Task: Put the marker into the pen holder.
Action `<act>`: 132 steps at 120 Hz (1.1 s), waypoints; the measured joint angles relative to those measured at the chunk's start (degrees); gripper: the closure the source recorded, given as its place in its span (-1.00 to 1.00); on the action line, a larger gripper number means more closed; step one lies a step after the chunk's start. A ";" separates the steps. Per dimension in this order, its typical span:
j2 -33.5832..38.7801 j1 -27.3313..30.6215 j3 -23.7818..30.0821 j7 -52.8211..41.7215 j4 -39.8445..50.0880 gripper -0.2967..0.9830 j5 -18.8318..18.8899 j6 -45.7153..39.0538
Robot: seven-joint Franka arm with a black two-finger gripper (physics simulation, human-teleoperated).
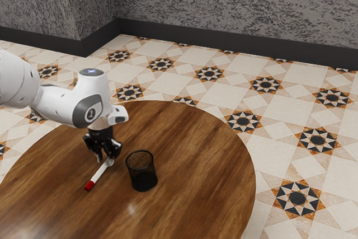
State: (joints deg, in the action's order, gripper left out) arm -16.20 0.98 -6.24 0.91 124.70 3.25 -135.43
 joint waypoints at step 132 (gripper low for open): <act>21.69 -11.11 0.98 7.18 -1.29 0.69 -0.60 6.85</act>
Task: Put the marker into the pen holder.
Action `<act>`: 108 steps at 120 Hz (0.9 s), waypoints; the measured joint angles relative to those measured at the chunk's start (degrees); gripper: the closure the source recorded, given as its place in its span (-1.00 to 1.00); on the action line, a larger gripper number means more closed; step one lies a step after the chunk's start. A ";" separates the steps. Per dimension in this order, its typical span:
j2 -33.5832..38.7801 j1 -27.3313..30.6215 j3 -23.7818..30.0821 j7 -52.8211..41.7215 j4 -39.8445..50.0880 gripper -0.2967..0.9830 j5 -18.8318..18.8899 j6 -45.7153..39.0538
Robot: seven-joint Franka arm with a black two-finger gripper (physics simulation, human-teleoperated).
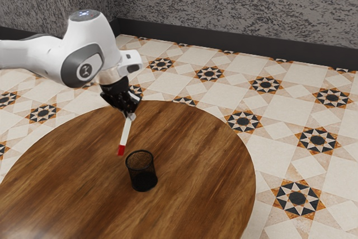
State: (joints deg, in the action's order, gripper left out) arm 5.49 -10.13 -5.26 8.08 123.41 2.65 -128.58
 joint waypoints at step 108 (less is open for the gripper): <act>-5.44 -3.00 1.85 0.39 -3.45 -0.14 -3.34 8.36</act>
State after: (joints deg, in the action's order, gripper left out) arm 0.05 -13.13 -3.41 8.48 119.96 -0.69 -120.22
